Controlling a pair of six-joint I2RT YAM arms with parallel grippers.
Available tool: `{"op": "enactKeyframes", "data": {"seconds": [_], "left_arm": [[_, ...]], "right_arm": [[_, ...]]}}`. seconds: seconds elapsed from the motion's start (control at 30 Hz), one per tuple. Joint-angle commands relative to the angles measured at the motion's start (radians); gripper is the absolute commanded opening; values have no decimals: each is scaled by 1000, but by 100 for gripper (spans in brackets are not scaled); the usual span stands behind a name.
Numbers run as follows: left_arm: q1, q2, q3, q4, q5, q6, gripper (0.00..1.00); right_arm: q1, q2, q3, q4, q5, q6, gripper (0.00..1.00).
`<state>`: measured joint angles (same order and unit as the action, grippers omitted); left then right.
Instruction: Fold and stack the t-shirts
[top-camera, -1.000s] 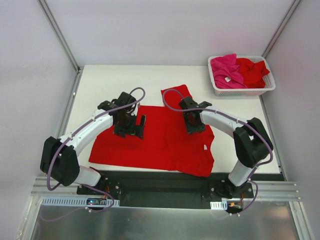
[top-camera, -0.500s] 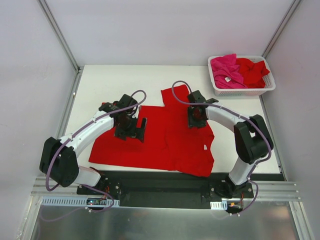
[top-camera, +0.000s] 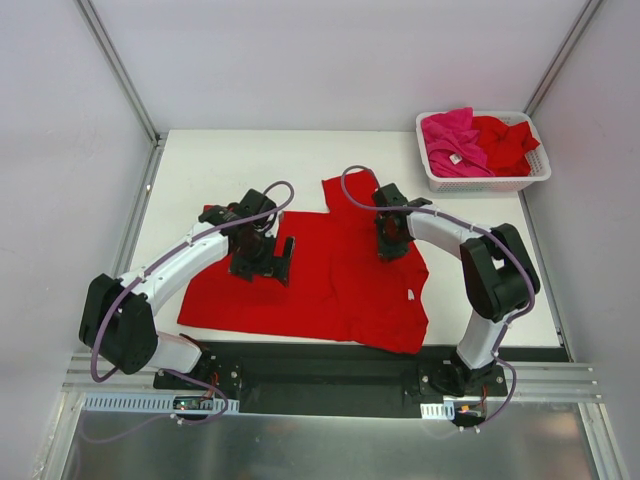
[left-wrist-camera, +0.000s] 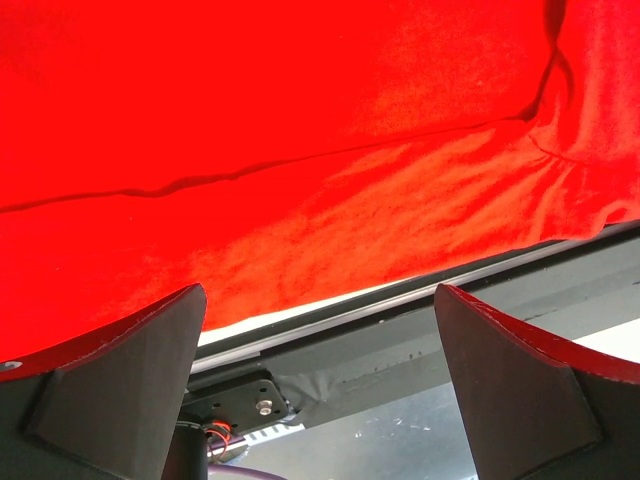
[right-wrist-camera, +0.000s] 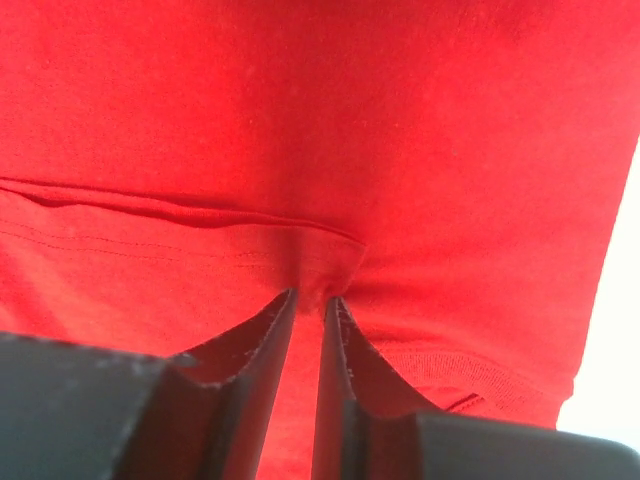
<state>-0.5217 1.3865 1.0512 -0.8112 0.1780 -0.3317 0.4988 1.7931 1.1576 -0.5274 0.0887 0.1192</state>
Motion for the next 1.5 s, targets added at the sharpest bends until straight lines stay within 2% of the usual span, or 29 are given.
{"op": "enactKeyframes", "data": {"seconds": [0.0, 0.03, 0.23, 0.37, 0.87, 1.47], "left_arm": [[-14, -10, -2, -22, 3, -17, 99], [-15, -7, 1, -22, 5, -17, 99], [-23, 8, 12, -20, 5, -21, 99], [-27, 16, 16, -22, 3, -24, 99], [-44, 37, 26, -22, 5, -32, 100], [-57, 46, 40, -20, 6, -40, 99]], "right_arm": [[-6, -24, 47, -5, 2, 4, 18], [-6, -27, 53, -8, 6, 0, 13], [-6, -40, 91, -37, 29, -18, 4], [-8, -47, 123, -57, 51, -27, 2], [-22, -35, 257, -141, 103, -62, 1], [-46, -61, 333, -183, 108, -66, 1]]}}
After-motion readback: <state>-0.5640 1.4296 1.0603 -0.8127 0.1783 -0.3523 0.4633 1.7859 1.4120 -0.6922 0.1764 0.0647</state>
